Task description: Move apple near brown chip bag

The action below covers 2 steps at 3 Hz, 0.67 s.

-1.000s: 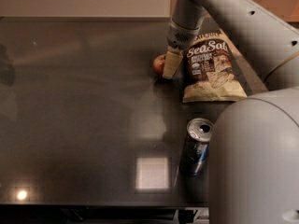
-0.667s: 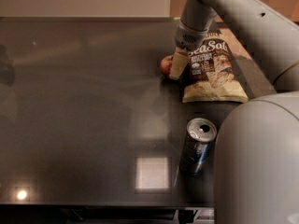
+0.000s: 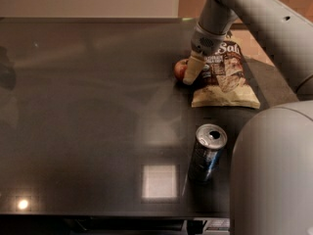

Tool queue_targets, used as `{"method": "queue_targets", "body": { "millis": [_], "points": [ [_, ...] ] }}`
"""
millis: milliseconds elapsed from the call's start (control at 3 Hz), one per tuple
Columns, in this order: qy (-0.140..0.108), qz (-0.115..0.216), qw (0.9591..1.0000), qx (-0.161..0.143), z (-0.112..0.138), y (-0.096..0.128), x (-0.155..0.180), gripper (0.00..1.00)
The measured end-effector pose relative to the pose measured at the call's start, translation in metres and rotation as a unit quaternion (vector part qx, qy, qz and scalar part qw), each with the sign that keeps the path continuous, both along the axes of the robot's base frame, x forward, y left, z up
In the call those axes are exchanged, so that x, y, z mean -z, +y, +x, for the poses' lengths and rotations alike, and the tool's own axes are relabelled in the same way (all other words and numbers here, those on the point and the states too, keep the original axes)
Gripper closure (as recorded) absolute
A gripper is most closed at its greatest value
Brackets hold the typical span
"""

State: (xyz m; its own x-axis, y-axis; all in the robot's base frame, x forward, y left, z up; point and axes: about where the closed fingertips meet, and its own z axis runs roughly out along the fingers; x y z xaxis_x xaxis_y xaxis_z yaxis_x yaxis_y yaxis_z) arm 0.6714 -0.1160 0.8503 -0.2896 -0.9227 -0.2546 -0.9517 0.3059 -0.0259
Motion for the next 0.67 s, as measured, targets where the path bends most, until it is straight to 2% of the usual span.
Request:
{"method": "queue_targets", "body": {
  "millis": [333,667],
  "points": [
    [-0.005,0.005,1.0,0.003,-0.0014,-0.0048,-0.0049,0.0],
    [-0.012,0.01,0.9999,0.004,-0.0029,-0.008,-0.0125,0.0]
  ]
}}
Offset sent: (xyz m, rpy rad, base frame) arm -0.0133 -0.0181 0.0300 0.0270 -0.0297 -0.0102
